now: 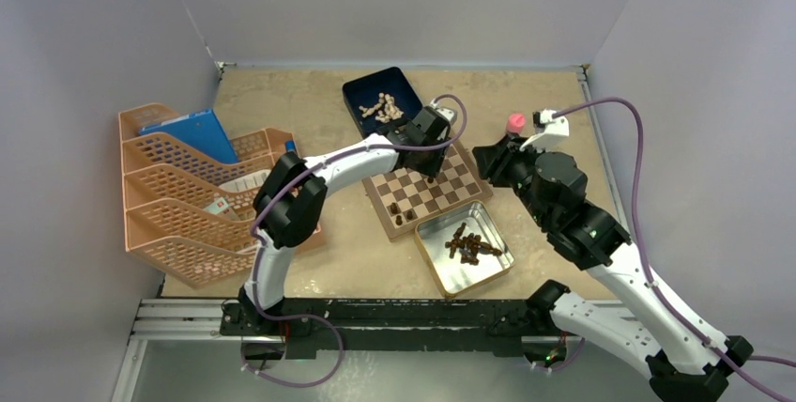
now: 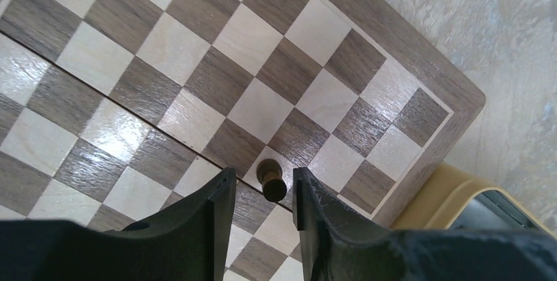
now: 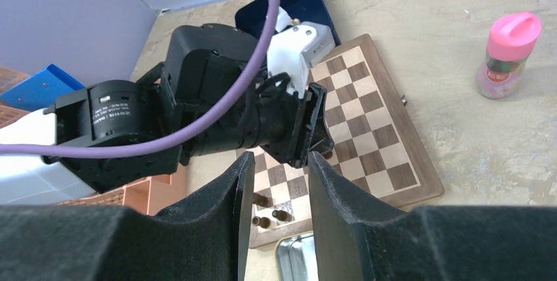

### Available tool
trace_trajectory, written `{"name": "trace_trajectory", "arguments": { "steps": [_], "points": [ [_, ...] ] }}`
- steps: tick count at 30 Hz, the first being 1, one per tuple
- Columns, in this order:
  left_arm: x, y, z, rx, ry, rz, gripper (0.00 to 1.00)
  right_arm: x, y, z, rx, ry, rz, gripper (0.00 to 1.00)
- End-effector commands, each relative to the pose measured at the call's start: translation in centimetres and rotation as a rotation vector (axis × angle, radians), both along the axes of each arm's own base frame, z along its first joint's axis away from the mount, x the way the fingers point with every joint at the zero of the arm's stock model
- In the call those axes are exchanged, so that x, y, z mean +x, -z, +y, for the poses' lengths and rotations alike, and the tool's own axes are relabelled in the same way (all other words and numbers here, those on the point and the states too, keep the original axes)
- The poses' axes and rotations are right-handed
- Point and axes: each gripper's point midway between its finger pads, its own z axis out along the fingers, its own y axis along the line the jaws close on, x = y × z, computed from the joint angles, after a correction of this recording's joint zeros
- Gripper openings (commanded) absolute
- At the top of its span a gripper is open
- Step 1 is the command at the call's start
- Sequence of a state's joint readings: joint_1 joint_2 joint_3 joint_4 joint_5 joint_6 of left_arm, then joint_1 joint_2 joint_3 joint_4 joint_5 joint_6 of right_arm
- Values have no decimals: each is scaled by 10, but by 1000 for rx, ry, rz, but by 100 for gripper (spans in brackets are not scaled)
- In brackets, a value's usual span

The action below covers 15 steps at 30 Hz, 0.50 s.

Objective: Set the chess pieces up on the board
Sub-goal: Move the chess piece to the chessboard.

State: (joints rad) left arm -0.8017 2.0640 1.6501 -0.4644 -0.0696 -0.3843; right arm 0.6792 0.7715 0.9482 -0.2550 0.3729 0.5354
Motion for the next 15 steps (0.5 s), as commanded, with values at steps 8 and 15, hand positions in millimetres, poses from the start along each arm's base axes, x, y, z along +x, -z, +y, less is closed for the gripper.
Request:
{"name": "trace_trajectory", "arguments": {
  "steps": [8, 15],
  "points": [
    [11, -2, -12, 11, 9, -58, 29, -1, 0, -7, 0, 30, -2, 38],
    [8, -2, -5, 32, 0, -59, 17, 3, 4, -6, -11, 32, 3, 37]
  ]
}}
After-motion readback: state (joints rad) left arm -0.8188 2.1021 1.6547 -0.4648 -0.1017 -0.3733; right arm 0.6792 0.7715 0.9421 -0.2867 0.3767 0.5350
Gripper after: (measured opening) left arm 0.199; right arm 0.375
